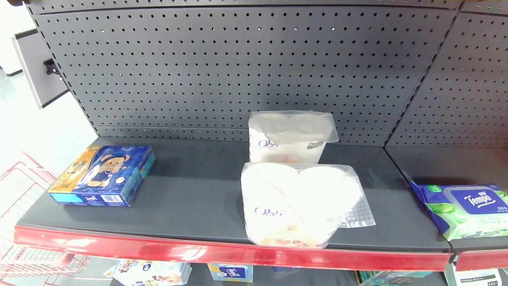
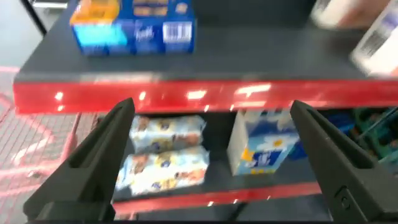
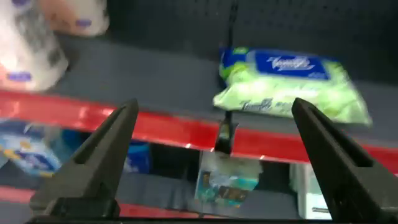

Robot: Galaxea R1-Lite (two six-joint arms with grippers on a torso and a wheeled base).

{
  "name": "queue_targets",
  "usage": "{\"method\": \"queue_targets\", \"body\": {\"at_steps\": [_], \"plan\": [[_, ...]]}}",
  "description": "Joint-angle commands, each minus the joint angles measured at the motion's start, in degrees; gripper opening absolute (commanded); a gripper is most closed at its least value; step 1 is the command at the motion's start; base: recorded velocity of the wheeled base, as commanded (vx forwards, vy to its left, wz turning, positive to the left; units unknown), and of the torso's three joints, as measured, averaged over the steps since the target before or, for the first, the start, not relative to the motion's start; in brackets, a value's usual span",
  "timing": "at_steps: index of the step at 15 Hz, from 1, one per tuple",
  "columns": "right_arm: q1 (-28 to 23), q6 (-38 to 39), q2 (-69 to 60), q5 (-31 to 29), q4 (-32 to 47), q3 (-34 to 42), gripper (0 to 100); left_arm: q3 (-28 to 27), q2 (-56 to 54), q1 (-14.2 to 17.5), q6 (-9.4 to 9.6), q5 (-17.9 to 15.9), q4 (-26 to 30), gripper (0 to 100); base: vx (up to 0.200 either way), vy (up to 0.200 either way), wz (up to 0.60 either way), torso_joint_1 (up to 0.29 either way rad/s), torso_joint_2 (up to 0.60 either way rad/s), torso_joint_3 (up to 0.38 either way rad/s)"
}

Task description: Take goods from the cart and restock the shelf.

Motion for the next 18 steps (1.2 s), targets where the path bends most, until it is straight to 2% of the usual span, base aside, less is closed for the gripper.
{"method": "queue_targets", "body": {"at_steps": [1,2,3,4,5,7,8,9,10,11,12,14,16,18], "plan": [[1.7,0.7,-1.2,-1.9,0.8,2.9,100,1.4,0.2,0.0,0.62,4.1,0.6,100,0.000,0.000,0.00,0.000,0.00,0.000],[1.7,3.0,-1.2,-6.6,1.7,2.9,100,1.4,0.2,0.3,-0.17,6.6,0.8,100,0.000,0.000,0.00,0.000,0.00,0.000],[1.7,3.6,-1.2,-7.5,2.1,2.9,100,1.4,0.3,0.5,-0.08,6.4,0.8,100,0.000,0.000,0.00,0.000,0.00,0.000],[1.8,5.6,-1.1,-10.2,5.1,2.5,100,1.4,1.0,6.3,-0.08,6.1,0.8,100,0.000,0.000,0.00,0.000,0.00,0.000],[2.7,5.6,-1.1,-9.8,4.5,2.7,100,1.4,1.1,11.5,-0.17,5.3,0.9,100,0.000,0.000,0.00,0.000,0.00,0.000],[2.9,6.4,-1.3,-6.9,4.3,2.9,100,1.4,0.2,11.8,0.09,0.9,1.0,100,0.000,0.000,0.00,0.000,0.00,0.000],[4.6,6.4,-2.1,-6.8,4.3,2.9,100,1.4,0.2,11.8,0.01,0.3,1.1,100,0.000,0.000,0.00,0.000,0.00,0.000],[9.2,5.9,-3.1,-6.8,4.4,2.8,100,1.4,0.2,11.8,0.27,-0.7,1.1,100,0.000,0.000,0.00,0.000,0.00,0.000],[8.9,6.5,-3.0,-6.9,4.4,2.8,100,1.4,0.2,11.7,0.27,-1.2,1.1,100,0.000,0.000,0.00,0.000,0.00,0.000],[8.7,6.6,-3.2,-6.9,4.3,2.8,100,1.4,0.2,11.7,0.27,-1.2,1.1,100,0.000,0.000,0.00,0.000,0.00,0.000],[8.2,6.3,-3.8,-6.8,4.3,2.9,100,1.4,0.0,10.0,0.18,-1.2,1.1,100,0.000,0.000,0.00,0.000,0.00,0.000],[7.0,6.4,-6.8,-6.8,4.3,2.8,100,1.4,-2.8,4.4,0.09,-0.9,1.2,100,0.000,0.000,0.00,0.000,0.00,0.000],[7.0,6.5,-6.8,-7.2,4.3,2.9,100,1.4,-5.7,5.7,0.27,-0.5,1.1,100,0.000,0.000,0.00,0.000,0.00,0.000],[7.0,6.1,-6.8,-7.2,4.3,2.9,100,1.4,-5.6,5.7,-0.26,0.0,1.2,100,0.000,0.000,0.00,0.000,0.00,0.000]]}}
